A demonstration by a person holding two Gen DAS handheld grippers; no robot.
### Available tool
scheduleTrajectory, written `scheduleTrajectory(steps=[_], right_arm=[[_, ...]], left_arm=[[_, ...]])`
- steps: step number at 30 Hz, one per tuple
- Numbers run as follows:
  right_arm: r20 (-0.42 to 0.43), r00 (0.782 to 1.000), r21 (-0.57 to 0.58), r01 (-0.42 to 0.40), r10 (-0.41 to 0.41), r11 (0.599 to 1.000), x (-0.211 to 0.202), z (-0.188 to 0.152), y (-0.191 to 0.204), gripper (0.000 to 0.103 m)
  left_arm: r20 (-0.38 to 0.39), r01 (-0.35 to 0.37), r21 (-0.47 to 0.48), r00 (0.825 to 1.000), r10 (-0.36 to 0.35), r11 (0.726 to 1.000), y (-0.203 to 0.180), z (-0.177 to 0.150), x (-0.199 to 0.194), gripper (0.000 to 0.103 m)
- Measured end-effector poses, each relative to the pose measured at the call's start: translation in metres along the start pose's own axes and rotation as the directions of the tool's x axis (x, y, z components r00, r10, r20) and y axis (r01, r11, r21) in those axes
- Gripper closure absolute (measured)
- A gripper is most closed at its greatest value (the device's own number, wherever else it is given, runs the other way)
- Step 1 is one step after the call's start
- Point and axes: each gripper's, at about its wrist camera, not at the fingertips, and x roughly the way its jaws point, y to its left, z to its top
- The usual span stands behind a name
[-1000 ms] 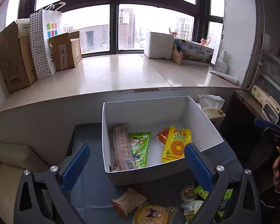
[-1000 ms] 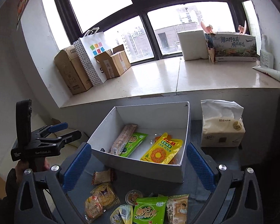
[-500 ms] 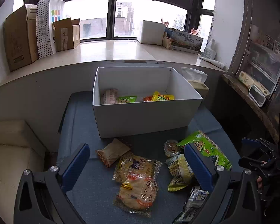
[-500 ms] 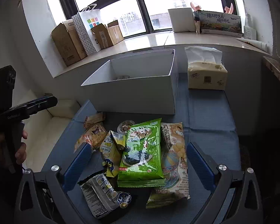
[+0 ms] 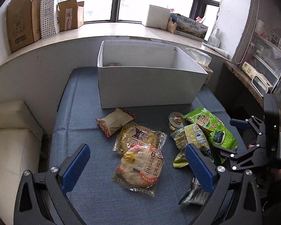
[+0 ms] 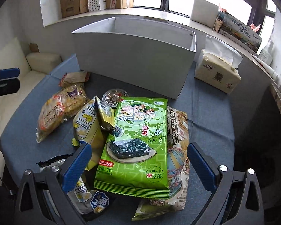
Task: Organize snacks
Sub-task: 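Grasp the large green seaweed pack with the right tool, then grasp the round bread pack with the left tool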
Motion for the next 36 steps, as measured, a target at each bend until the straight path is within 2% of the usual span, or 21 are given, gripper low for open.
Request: scheduleTrajectory(steps=[4, 6, 7, 8, 12, 15, 22, 27, 29, 36], right_arm=[[-0.05, 0.999, -0.017, 0.021, -0.022, 1.0, 0.02, 0.002, 0.001, 0.0], [-0.066, 0.997, -0.009, 0.043, -0.043, 0.999, 0.025, 0.002, -0.002, 0.013], [-0.058, 0.996, -0.018, 0.063, -0.064, 0.998, 0.025, 0.001, -0.001, 0.031], [-0.044, 0.996, -0.023, 0.07, -0.071, 0.997, 0.023, 0.002, -0.001, 0.03], [-0.028, 0.999, 0.054, -0.016, 0.017, 0.998, 0.013, 0.0, -0.012, 0.031], [0.01, 0.999, 0.094, -0.035, 0.035, 0.995, -0.002, -0.003, -0.019, 0.031], [0.136, 0.981, 0.207, -0.162, 0.136, 0.965, -0.046, -0.006, -0.038, 0.031], [0.183, 0.973, 0.228, -0.182, 0.141, 0.957, -0.064, -0.011, -0.038, 0.031], [0.186, 0.972, 0.234, -0.186, 0.144, 0.954, -0.066, -0.014, -0.038, 0.031], [0.188, 0.969, 0.27, -0.21, 0.163, 0.94, -0.066, -0.027, -0.042, 0.031]], left_arm=[[-0.014, -0.014, 0.005, 1.0, 0.014, 1.0, 0.002, -0.004, 0.007, 0.0], [-0.029, -0.028, 0.013, 0.999, 0.029, 1.0, 0.002, -0.007, 0.013, 0.0], [-0.035, -0.036, 0.018, 0.999, 0.037, 0.999, 0.002, -0.008, 0.015, 0.0], [-0.042, -0.042, 0.022, 0.998, 0.043, 0.999, 0.003, -0.01, 0.017, 0.0], [-0.063, -0.049, 0.029, 0.997, 0.05, 0.998, 0.005, -0.015, 0.023, 0.0], [-0.07, -0.034, 0.041, 0.997, 0.037, 0.999, 0.005, -0.017, 0.024, 0.0], [-0.126, -0.026, 0.109, 0.991, 0.04, 0.994, -0.007, -0.019, 0.04, 0.0], [-0.184, 0.011, 0.155, 0.983, 0.018, 0.988, -0.016, -0.022, 0.062, 0.0], [-0.208, 0.017, 0.163, 0.978, 0.018, 0.987, -0.016, -0.023, 0.072, 0.0], [-0.273, 0.098, 0.167, 0.961, -0.05, 0.981, -0.006, -0.021, 0.097, 0.001]])
